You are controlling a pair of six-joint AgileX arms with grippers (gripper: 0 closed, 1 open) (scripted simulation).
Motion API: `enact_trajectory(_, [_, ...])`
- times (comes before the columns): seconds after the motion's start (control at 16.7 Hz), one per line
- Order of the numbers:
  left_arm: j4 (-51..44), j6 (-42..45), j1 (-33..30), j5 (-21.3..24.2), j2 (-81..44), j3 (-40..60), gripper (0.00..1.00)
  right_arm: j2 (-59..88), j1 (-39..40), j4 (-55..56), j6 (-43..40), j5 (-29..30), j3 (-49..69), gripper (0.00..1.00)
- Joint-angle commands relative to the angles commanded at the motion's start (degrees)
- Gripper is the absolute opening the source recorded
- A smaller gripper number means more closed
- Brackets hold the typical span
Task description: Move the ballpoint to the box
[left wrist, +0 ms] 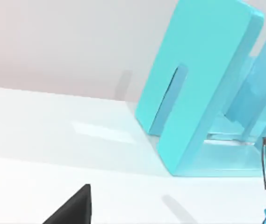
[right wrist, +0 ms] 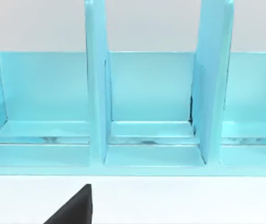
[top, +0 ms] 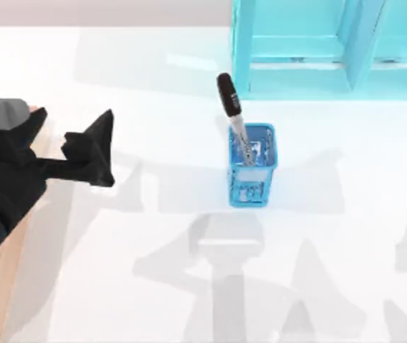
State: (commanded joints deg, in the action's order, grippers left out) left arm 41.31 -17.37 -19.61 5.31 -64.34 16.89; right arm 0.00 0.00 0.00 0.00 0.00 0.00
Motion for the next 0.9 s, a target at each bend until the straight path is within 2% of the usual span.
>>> enact_trajectory(0.24, [13.0, -5.8, -6.7, 2.0, -23.0, 5.1, 1.00, 0.0, 0.0, 0.0, 0.0, 0.0, 0.0, 1.00])
enact_trajectory(0.48, [23.3, -10.4, -11.7, 3.6, -39.1, 9.3, 1.00, 0.0, 0.0, 0.0, 0.0, 0.0, 0.0, 1.00])
enact_trajectory(0.66, [28.0, -12.6, -13.8, 4.3, -45.2, 11.5, 1.00, 0.0, 0.0, 0.0, 0.0, 0.0, 0.0, 1.00])
enact_trajectory(0.9, [29.1, -13.1, -14.3, 4.4, -46.4, 12.0, 1.00, 0.0, 0.0, 0.0, 0.0, 0.0, 0.0, 1.00])
